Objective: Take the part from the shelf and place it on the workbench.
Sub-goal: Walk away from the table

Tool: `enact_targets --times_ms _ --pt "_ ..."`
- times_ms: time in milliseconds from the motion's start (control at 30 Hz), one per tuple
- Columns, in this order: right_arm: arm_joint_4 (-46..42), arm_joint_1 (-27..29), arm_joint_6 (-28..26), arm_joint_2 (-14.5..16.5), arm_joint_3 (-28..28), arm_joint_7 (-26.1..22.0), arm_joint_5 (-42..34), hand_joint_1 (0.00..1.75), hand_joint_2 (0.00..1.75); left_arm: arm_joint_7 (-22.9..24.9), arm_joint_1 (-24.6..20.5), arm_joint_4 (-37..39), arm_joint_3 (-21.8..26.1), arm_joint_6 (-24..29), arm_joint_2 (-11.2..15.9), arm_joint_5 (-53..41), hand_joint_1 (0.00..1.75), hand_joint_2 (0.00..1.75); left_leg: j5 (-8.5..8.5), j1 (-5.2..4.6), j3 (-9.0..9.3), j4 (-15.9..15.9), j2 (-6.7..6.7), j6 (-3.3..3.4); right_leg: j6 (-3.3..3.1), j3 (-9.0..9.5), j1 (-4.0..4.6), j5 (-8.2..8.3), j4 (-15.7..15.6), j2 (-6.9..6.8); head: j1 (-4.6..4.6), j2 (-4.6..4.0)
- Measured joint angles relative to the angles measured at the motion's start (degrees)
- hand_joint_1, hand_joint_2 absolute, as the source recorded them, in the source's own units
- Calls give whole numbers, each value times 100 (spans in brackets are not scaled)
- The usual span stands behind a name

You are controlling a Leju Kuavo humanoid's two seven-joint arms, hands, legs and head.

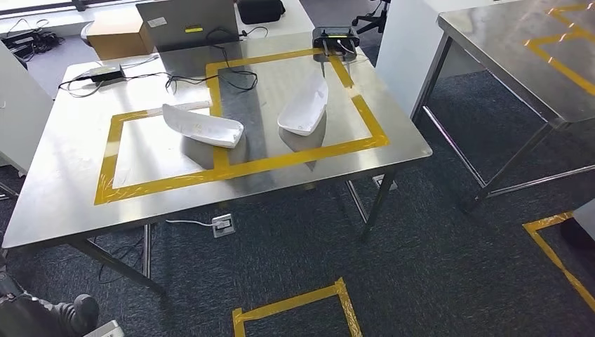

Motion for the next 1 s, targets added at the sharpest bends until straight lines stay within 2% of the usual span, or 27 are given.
enact_targets --times_ms 33,100,133,167,200,267,300,333,367,400,433,467,500,533,567,633,667,700,767,800,833,867,900,933,967,1000 --pt "0 -3 4 5 -2 55 20 0 0 132 -54 83 -72 -12 57 313 0 0 -70 -18 95 -183 -11 46 43 -15 2 54 -1 4 -4 0" --pt "0 5 47 17 1 113 90 0 0 322 -148 263 -247 -55 201 1053 0 0 -25 -41 37 -224 8 191 131 -18 -12 146 -41 9 -11 0" --pt "0 12 58 20 3 113 114 0 0 372 -194 355 -320 -88 265 1401 0 0 32 -42 -14 -226 26 270 164 -48 -24 89 -15 15 -15 0" --pt "0 20 53 25 4 97 113 0 0 405 -235 448 -371 -125 321 1695 0 0 100 -39 -78 -236 43 341 187 -106 -31 -77 101 21 -10 0" --pt "0 26 36 32 4 79 92 0 0 439 -268 547 -404 -167 364 1947 0 0 175 -35 -154 -244 60 394 198 -193 -31 -342 332 29 -2 0" --pt "0 29 -11 48 3 78 73 0 0 488 -318 822 -419 -232 440 2350 0 0 315 -61 -320 -237 79 441 198 -393 -6 -913 1055 37 12 0" --pt "0 28 -23 53 3 113 101 0 0 486 -355 1018 -412 -244 472 2509 0 0 388 -81 -408 -228 87 451 191 -442 9 -1041 1388 40 15 0" --pt "0 27 -26 54 6 152 154 0 0 462 -407 1268 -394 -246 501 2654 0 0 463 -105 -500 -216 91 457 171 -416 27 -1026 1586 42 17 0" --pt "0 27 -23 54 10 175 205 0 0 422 -472 1546 -362 -261 523 2801 0 0 533 -129 -588 -201 91 458 135 -293 47 -904 1589 46 20 0" --pt "0 26 -20 54 14 165 240 0 0 363 -543 1857 -313 -294 538 2985 0 0 597 -150 -681 -186 90 454 84 -68 75 -747 1388 49 23 0" --pt "-1 18 -25 50 17 125 249 0 0 291 -620 2203 -246 -342 548 3197 0 0 655 -165 -753 -170 92 446 18 248 110 -667 1011 51 25 0" --pt "-2 7 -41 48 18 71 233 0 0 190 -707 2602 -157 -391 553 3422 0 0 705 -179 -807 -155 97 429 -42 567 143 -675 575 48 25 0" --pt "-2 -5 -65 46 18 21 213 0 0 73 -797 3043 -55 -425 556 3615 0 0 752 -186 -834 -150 109 406 -88 801 172 -716 225 47 25 0" --pt "-3 -17 -95 46 18 -13 197 0 0 -40 -878 3498 53 -438 558 3755 0 0 796 -185 -844 -152 122 376 -122 935 195 -776 -7 46 27 0" --pt "-2 -24 -118 49 18 -26 196 0 0 -132 -949 3951 154 -427 559 3838 0 0 843 -183 -847 -170 135 342 -145 955 209 -780 -98 46 32 0" --pt "1 -25 -141 60 20 1 254 0 0 -187 -1067 4839 312 -375 572 3881 0 0 872 -176 -880 -183 134 270 -212 884 193 -666 -152 34 40 0" --pt "2 -27 -141 66 26 20 303 0 0 -126 -1122 5301 380 -361 583 3903 0 0 750 -170 -925 -108 116 232 -254 835 174 -586 -184 23 39 0" --pt "3 -29 -141 71 36 27 347 0 0 -14 -1164 5755 452 -375 601 3937 0 0 520 -158 -987 72 95 191 -283 768 154 -500 -211 18 34 0" --pt "4 -36 -141 74 56 18 384 0 0 456 -1194 6579 604 -496 642 3989 0 0 -87 -110 -1119 699 66 123 -306 591 142 -354 -212 29 23 0" --pt "4 -35 -140 75 61 14 378 0 0 803 -1184 6917 663 -582 667 3991 0 0 -273 -92 -1153 1026 64 94 -296 494 139 -289 -201 36 21 0" --pt "4 -32 -140 78 62 26 373 0 0 1208 -1155 7225 704 -677 694 3966 0 0 -314 -78 -1134 1250 63 71 -283 400 132 -230 -179 39 21 0" --pt "4 -29 -138 81 63 60 389 0 0 1657 -1115 7487 724 -780 719 3917 0 0 -224 -66 -1039 1309 62 52 -265 302 121 -176 -148 38 20 0" --pt "4 -28 -129 86 71 117 434 0 0 2173 -1075 7708 732 -894 745 3852 0 0 -63 -53 -858 1184 63 35 -240 206 108 -128 -108 34 20 0" --pt "4 -33 -116 90 92 189 504 0 0 2756 -1046 7907 737 -1001 766 3793 0 0 59 -36 -596 880 62 19 -209 113 97 -84 -58 27 20 0" --pt "4 -39 -98 92 125 260 581 0 0 3332 -1032 8061 738 -1095 781 3775 0 0 76 -34 -310 491 58 10 -172 26 94 -46 -9 19 18 0" --pt "4 -46 -80 93 166 307 639 0 0 3793 -1024 8183 750 -1171 794 3851 0 0 32 -39 -97 163 47 29 -132 -34 97 -8 29 8 20 0"
